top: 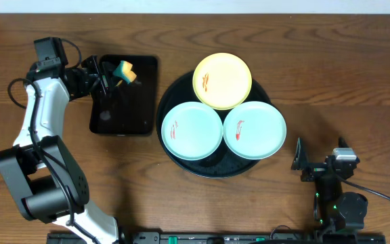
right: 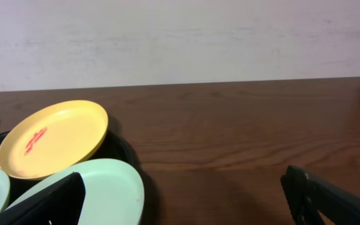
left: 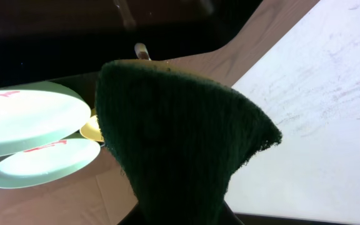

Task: Clean dirty plates on tray and stack at the side

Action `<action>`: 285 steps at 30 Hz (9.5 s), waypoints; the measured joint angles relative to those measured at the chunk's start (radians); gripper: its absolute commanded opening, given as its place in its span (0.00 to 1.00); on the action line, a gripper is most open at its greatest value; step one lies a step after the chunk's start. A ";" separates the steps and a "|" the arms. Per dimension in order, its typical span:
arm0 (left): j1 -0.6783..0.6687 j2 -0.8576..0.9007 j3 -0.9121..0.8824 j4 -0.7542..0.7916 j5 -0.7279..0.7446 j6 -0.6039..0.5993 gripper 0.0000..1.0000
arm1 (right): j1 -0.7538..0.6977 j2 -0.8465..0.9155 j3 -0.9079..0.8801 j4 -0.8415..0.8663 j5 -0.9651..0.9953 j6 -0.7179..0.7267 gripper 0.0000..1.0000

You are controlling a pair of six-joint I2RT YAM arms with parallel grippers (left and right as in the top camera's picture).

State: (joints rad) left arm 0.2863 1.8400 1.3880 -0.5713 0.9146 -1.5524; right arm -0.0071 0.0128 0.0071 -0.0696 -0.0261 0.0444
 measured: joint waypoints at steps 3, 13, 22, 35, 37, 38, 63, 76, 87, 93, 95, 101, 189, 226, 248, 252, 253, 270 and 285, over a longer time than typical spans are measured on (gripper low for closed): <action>0.000 0.000 0.000 0.000 0.000 0.000 0.07 | 0.000 0.000 0.000 0.000 0.000 0.000 0.99; 0.000 0.000 0.000 -0.001 0.000 0.000 0.07 | 0.000 0.000 0.000 0.000 0.000 0.000 0.99; 0.000 0.000 0.000 -0.001 0.000 0.000 0.07 | 0.000 0.000 0.000 0.000 0.000 0.000 0.99; 0.000 0.000 0.000 -0.002 -0.012 0.000 0.07 | 0.000 0.000 0.000 0.000 0.000 0.000 0.99; 0.000 0.000 0.000 -0.002 -0.013 0.000 0.07 | 0.000 0.000 0.000 0.000 0.000 0.000 0.99; 0.000 0.000 0.000 -0.002 -0.015 0.000 0.07 | 0.000 0.000 0.000 0.000 0.000 0.000 0.99; -0.106 0.000 0.000 0.075 -0.469 0.511 0.07 | 0.000 0.000 0.000 0.000 0.000 0.000 0.99; -0.257 0.000 0.000 0.146 -0.662 1.245 0.07 | 0.000 0.000 0.000 0.000 0.000 0.000 0.99; -0.282 0.027 0.000 0.200 -0.976 1.358 0.07 | 0.000 0.000 0.000 0.000 0.000 0.000 0.99; -0.282 -0.082 0.002 0.231 -0.965 1.370 0.07 | 0.000 0.000 0.000 0.000 0.000 0.000 0.99; -0.282 -0.172 0.003 0.232 -0.959 1.370 0.07 | 0.000 0.000 0.000 0.000 0.000 0.000 0.99; -0.283 -0.234 0.005 0.238 -0.971 1.370 0.08 | 0.000 0.000 0.000 0.000 0.000 0.000 0.99; -0.793 0.057 -0.169 -0.051 -0.834 0.771 0.48 | 0.000 0.000 0.000 0.066 -0.069 0.042 0.99; -0.793 0.057 -0.168 -0.052 -0.831 0.771 0.48 | 0.000 1.146 1.119 -0.491 -0.900 -0.023 0.99; -0.793 0.057 -0.168 -0.052 -0.830 0.771 0.49 | 0.227 1.388 1.447 -0.956 -0.307 0.106 0.99; -0.793 0.057 -0.168 -0.053 -0.831 0.771 0.49 | 0.231 1.400 1.447 -0.944 -0.269 0.109 0.99; -0.793 0.057 -0.168 -0.052 -0.830 0.771 0.48 | 0.231 1.400 1.447 -0.938 -0.264 0.110 0.99; -0.793 0.057 -0.168 -0.053 -0.830 0.771 0.48 | 0.308 1.643 1.427 -0.903 -0.214 0.113 0.51; -0.793 0.057 -0.168 -0.052 -0.830 0.771 0.48 | 0.430 1.833 1.423 -0.714 -0.227 0.103 0.52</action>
State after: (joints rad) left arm -0.5072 1.8973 1.2198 -0.6235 0.0841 -0.7811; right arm 0.4232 1.8462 1.4303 -0.7834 -0.2535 0.1474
